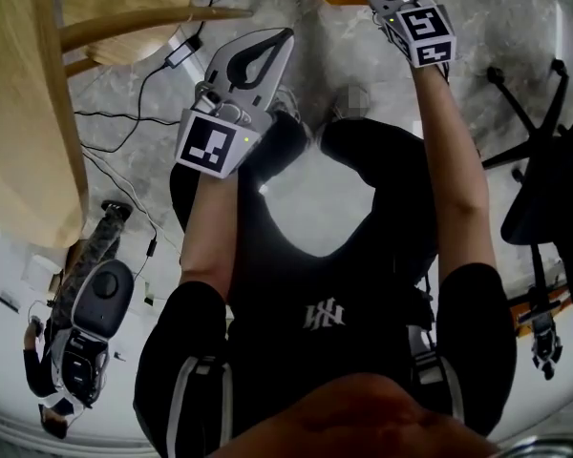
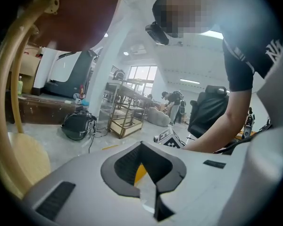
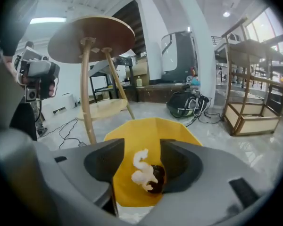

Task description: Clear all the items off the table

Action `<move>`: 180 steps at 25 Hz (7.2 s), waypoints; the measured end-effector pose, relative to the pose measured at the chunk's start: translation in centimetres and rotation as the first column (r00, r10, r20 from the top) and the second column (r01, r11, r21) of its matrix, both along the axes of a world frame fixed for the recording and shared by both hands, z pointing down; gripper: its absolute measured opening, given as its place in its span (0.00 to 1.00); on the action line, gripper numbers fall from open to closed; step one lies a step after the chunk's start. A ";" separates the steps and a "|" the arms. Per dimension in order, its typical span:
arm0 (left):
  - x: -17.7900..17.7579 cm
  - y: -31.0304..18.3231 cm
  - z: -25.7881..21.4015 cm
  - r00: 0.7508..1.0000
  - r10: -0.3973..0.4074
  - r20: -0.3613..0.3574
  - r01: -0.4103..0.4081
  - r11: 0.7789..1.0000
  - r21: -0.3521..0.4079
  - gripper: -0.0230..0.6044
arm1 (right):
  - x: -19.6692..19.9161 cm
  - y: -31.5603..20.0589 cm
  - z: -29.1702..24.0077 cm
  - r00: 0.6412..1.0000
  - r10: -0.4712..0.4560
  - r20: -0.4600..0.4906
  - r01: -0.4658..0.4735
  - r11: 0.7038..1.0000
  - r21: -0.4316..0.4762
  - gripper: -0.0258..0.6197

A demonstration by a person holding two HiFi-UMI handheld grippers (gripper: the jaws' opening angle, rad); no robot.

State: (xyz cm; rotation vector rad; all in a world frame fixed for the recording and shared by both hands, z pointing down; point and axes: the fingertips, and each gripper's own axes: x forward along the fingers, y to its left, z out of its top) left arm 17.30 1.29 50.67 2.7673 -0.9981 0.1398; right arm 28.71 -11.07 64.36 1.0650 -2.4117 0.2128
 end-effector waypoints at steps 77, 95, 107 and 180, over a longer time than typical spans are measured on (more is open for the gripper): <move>-28.1 -10.4 -15.7 0.837 -0.547 -0.026 0.535 0.826 -0.178 0.06 | -30.3 -10.9 -17.7 0.601 -0.797 0.060 0.799 0.600 -0.031 0.60; -22.1 -18.3 -22.5 0.827 -0.561 -0.016 0.545 0.810 -0.215 0.06 | -26.2 -15.7 -21.7 0.343 -0.935 -0.091 0.924 0.354 -0.146 0.59; -27.9 -10.7 -14.8 0.855 -0.518 -0.035 0.508 0.849 -0.142 0.06 | -31.9 -8.8 -13.8 0.401 -0.907 -0.126 0.900 0.416 -0.132 0.53; 2.9 1.8 13.3 0.998 0.033 -0.052 -0.043 0.977 -0.209 0.06 | 2.0 -0.1 15.9 0.998 -0.003 0.066 0.012 0.989 -0.145 0.49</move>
